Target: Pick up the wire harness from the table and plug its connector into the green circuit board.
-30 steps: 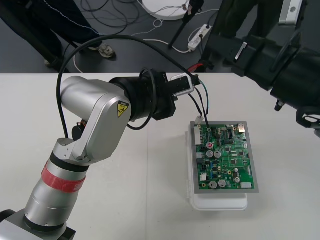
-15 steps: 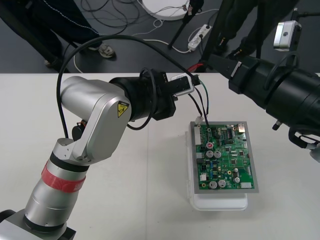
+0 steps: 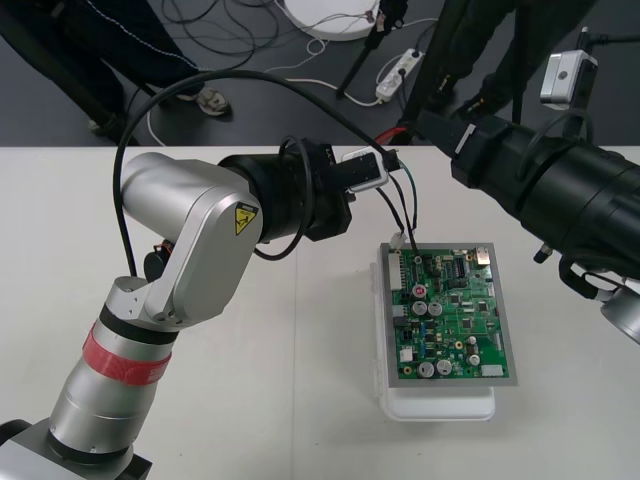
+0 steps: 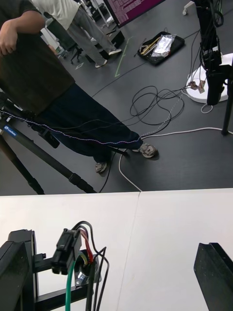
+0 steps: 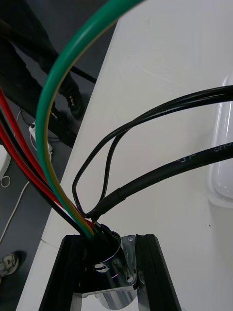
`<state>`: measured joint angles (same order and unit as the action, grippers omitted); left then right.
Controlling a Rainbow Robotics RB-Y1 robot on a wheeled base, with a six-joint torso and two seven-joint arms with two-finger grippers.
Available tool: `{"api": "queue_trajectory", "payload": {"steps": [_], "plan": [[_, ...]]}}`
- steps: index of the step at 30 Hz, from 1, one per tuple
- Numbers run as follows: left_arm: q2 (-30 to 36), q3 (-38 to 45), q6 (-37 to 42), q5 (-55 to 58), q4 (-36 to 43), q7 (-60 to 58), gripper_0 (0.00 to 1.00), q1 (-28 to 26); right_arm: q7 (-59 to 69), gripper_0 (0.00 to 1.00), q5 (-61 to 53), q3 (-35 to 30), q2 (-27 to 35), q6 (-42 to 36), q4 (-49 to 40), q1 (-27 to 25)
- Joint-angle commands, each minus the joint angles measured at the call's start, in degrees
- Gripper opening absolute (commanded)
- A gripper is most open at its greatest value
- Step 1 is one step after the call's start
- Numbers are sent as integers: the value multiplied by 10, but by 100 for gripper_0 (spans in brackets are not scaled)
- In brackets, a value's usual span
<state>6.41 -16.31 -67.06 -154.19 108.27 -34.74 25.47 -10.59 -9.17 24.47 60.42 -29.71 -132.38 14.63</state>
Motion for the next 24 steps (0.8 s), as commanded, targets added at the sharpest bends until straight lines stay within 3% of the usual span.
{"api": "queue_trajectory", "payload": {"steps": [1,24], "plan": [[-17,1,-5,-2,26,-17,0,-4,3,100,6,-12,-9,-14,-34,-2],[-25,4,-4,-3,26,-11,1,-3,-11,100,18,-10,-46,-15,-28,-2]]}}
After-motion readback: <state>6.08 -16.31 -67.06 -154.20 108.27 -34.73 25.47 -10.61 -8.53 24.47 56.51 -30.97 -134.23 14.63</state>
